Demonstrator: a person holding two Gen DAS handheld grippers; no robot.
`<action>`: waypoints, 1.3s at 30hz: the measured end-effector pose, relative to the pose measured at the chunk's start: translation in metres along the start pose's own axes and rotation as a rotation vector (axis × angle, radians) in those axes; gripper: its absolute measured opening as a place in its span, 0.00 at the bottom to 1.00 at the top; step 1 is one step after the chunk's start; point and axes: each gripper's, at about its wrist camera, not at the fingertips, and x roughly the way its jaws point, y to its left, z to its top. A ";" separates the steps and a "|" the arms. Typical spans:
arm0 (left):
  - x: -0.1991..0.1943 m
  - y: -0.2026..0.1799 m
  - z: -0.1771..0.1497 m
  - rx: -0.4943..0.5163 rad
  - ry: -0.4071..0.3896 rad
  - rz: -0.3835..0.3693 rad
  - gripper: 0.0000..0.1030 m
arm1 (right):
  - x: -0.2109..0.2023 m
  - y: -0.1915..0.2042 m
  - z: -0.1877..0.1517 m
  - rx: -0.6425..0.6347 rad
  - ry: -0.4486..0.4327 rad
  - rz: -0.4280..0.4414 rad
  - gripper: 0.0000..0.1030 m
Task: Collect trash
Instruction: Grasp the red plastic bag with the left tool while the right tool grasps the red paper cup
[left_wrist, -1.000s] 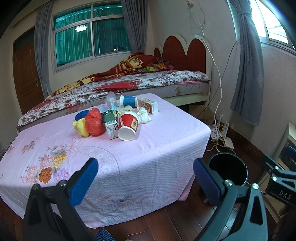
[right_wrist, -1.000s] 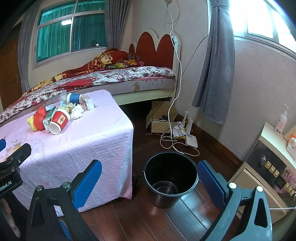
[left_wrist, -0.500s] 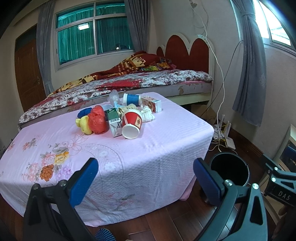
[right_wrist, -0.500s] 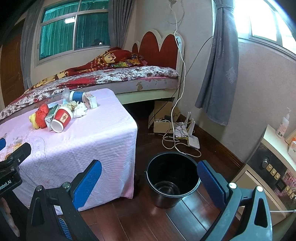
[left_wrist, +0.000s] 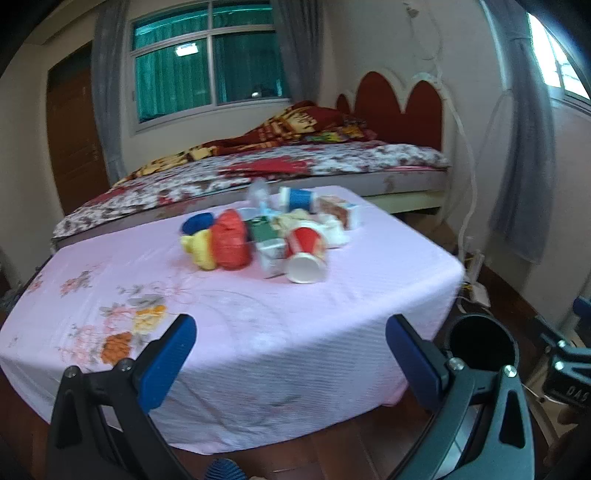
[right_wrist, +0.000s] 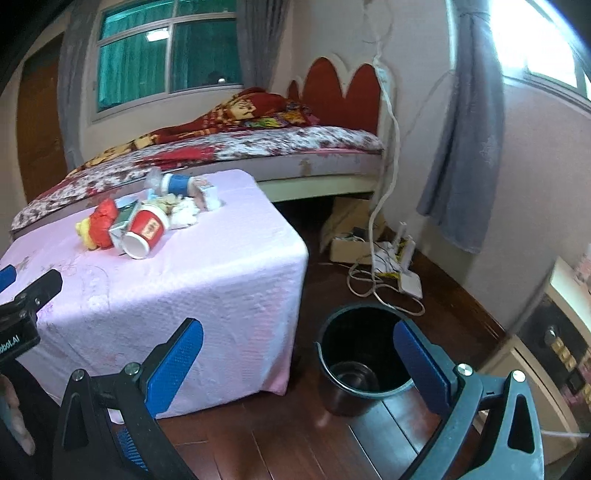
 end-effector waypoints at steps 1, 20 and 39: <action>0.005 0.008 0.002 -0.007 0.007 0.013 1.00 | 0.002 0.005 0.003 0.000 -0.010 0.018 1.00; 0.118 0.109 0.019 -0.108 0.101 0.078 0.96 | 0.141 0.177 0.069 -0.150 0.099 0.339 0.90; 0.217 0.099 0.055 -0.140 0.141 -0.020 0.77 | 0.257 0.216 0.096 -0.170 0.189 0.348 0.57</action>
